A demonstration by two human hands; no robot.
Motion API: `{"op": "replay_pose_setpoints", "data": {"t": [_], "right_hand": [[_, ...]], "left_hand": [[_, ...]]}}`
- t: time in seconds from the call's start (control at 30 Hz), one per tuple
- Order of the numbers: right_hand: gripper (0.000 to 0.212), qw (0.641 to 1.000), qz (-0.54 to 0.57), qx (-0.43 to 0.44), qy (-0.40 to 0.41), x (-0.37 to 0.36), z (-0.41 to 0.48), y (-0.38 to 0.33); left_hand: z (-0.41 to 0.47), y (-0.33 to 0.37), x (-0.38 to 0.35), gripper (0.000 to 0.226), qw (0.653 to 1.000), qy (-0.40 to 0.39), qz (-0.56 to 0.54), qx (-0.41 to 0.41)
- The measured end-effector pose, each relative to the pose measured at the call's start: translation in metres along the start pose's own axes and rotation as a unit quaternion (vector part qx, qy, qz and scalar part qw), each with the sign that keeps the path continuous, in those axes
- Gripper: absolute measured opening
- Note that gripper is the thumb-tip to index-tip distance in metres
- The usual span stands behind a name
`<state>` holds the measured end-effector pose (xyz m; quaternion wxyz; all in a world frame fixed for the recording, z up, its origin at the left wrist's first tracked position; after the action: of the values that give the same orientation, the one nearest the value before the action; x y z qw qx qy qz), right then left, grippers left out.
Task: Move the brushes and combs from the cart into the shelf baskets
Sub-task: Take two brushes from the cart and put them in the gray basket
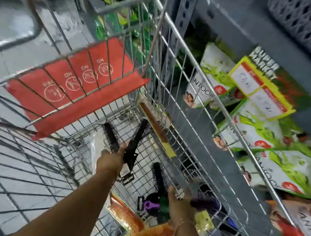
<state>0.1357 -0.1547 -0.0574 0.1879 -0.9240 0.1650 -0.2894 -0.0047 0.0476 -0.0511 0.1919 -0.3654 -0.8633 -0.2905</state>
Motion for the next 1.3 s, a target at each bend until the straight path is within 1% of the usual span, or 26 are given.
{"op": "replay_pose_setpoints", "data": {"t": [0.1,0.17,0.23,0.3,0.37,0.43,0.5,0.53,0.57,0.6,0.67,0.73,0.83,0.9,0.93,1.0,1.03,1.1,1.13,1.2,1.23,1.3], "right_hand": [[0.07,0.999,-0.025,-0.025,0.017,-0.017,0.015,0.014],[0.07,0.999,-0.025,-0.029,0.035,-0.028,0.017,0.02],[0.069,0.997,-0.026,-0.034,0.063,-0.03,0.017,0.024],[0.068,0.995,-0.034,-0.044,0.078,-0.029,0.018,0.026],[0.061,0.995,-0.026,-0.059,0.079,-0.028,0.015,0.027],[0.048,0.995,-0.004,-0.045,0.087,-0.028,0.007,0.024],[0.031,0.995,0.014,0.006,0.102,-0.026,-0.005,0.017],[0.028,0.994,0.03,0.039,0.098,-0.026,-0.01,0.014],[0.029,0.993,0.051,0.069,0.08,-0.027,-0.014,0.011],[0.035,0.992,0.077,0.085,0.055,-0.029,-0.016,0.01],[0.041,0.986,0.141,0.086,0.012,-0.029,-0.015,0.009],[0.044,0.975,0.214,0.055,-0.028,-0.03,-0.008,0.013],[0.054,0.947,0.302,-0.012,-0.104,-0.036,0.003,0.027],[0.062,0.929,0.335,-0.041,-0.153,-0.041,0.005,0.034],[0.063,0.924,0.342,-0.045,-0.165,-0.042,0.006,0.036],[0.06,0.919,0.352,-0.044,-0.173,-0.041,0.004,0.036],[0.055,0.915,0.363,-0.04,-0.173,-0.039,0.002,0.032],[0.035,0.911,0.376,-0.031,-0.165,-0.034,-0.003,0.026],[0.034,0.916,0.365,-0.022,-0.163,-0.031,-0.005,0.022],[0.05,0.937,0.303,0.007,-0.173,-0.026,-0.007,0.015],[0.054,0.942,0.28,0.02,-0.184,-0.025,-0.008,0.013],[0.054,0.94,0.273,0.033,-0.204,-0.026,-0.005,0.011]], "left_hand": [[0.016,0.0,-0.018,0.069,1.0,0.016,0.019,0.001],[0.021,-0.001,-0.029,0.074,0.999,0.021,0.049,0.005],[0.025,-0.001,-0.037,0.079,0.996,0.027,0.087,-0.007],[0.029,-0.002,-0.039,0.08,0.994,0.035,0.101,-0.027],[0.033,-0.006,-0.04,0.08,0.996,0.029,0.086,-0.023],[0.034,-0.016,-0.035,0.076,0.998,0.03,0.047,0.019],[0.034,-0.029,-0.028,0.066,0.995,0.038,-0.051,0.081],[0.032,-0.035,-0.025,0.058,0.989,0.044,-0.096,0.108],[0.027,-0.039,-0.023,0.05,0.983,0.045,-0.126,0.124],[0.023,-0.041,-0.023,0.044,0.978,0.046,-0.15,0.135],[0.013,-0.043,-0.025,0.037,0.967,0.043,-0.205,0.143],[0.005,-0.042,-0.028,0.033,0.952,0.041,-0.259,0.156],[-0.002,-0.039,-0.033,0.028,0.951,0.026,-0.27,0.15],[-0.006,-0.039,-0.037,0.019,0.94,0.017,-0.303,0.157],[-0.009,-0.038,-0.039,0.015,0.934,0.005,-0.32,0.16],[-0.011,-0.036,-0.044,0.019,0.927,-0.02,-0.341,0.155],[-0.012,-0.033,-0.045,0.023,0.929,-0.033,-0.34,0.14],[-0.011,-0.025,-0.043,0.033,0.941,-0.051,-0.32,0.099],[-0.011,-0.021,-0.042,0.035,0.943,-0.063,-0.317,0.079],[-0.012,-0.016,-0.043,0.037,0.942,-0.099,-0.316,0.056],[-0.012,-0.014,-0.046,0.039,0.94,-0.122,-0.314,0.05],[-0.014,-0.011,-0.055,0.042,0.927,-0.188,-0.322,0.047]]}}
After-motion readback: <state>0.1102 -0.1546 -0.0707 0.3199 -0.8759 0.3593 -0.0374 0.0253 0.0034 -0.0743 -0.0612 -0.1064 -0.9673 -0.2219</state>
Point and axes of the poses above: each hand's wrist, its own z-axis towards the middle knuckle, its own x-axis out of the back of the hand, y = z × x, the point moved 7 cm from there along z, towards the middle knuckle, and after that the axes turned 4 degrees about x, right-handed, at the moved point
